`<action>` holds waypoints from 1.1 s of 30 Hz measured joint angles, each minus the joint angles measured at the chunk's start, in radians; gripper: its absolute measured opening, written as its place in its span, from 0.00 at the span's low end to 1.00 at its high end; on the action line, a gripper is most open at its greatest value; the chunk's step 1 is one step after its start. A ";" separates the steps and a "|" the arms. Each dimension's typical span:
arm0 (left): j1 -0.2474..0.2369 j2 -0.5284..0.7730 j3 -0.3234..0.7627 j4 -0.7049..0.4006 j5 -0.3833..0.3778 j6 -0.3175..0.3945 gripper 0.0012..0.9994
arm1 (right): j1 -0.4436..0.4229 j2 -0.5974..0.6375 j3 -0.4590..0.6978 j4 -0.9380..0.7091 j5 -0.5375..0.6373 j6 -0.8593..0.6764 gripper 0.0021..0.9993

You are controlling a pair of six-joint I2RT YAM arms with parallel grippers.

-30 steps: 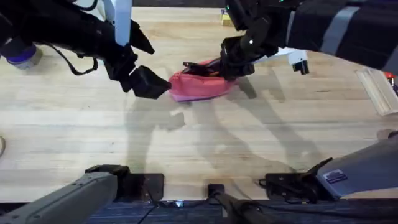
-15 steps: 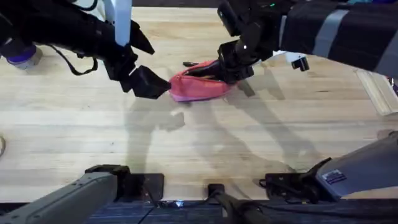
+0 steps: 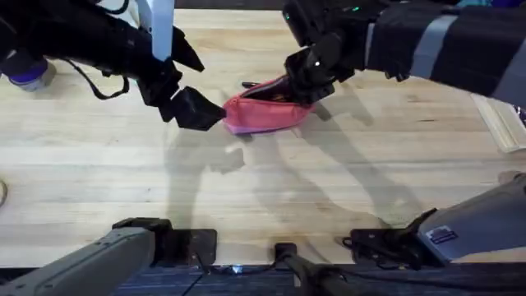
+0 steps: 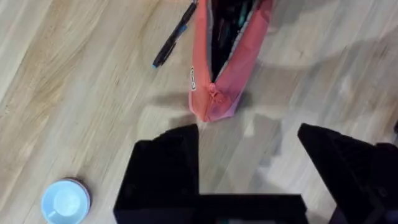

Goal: Unzip the bag, pick up the pens from the table one at a time and place them inside, then zip the bag closed.

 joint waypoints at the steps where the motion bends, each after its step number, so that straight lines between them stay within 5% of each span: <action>1: 0.000 0.000 0.000 0.000 0.000 0.000 0.99 | 0.011 0.000 0.000 0.010 0.001 -0.001 0.03; 16: 0.000 0.000 0.000 0.000 0.000 0.000 0.99 | 0.063 0.000 0.000 0.022 0.003 -0.003 0.06; 17: 0.000 0.000 0.000 0.000 0.000 0.000 0.99 | 0.063 0.000 0.000 0.022 0.004 -0.003 0.12; 22: 0.000 0.000 0.000 0.000 0.000 0.000 0.99 | 0.063 0.000 0.001 0.025 0.002 -0.004 0.74; 25: 0.000 0.000 0.000 0.000 0.000 0.000 0.99 | 0.064 0.000 0.004 0.025 0.002 -0.003 0.95; 33: 0.000 0.000 0.000 0.000 0.000 0.000 0.99 | 0.064 0.000 0.006 0.025 0.002 -0.004 1.00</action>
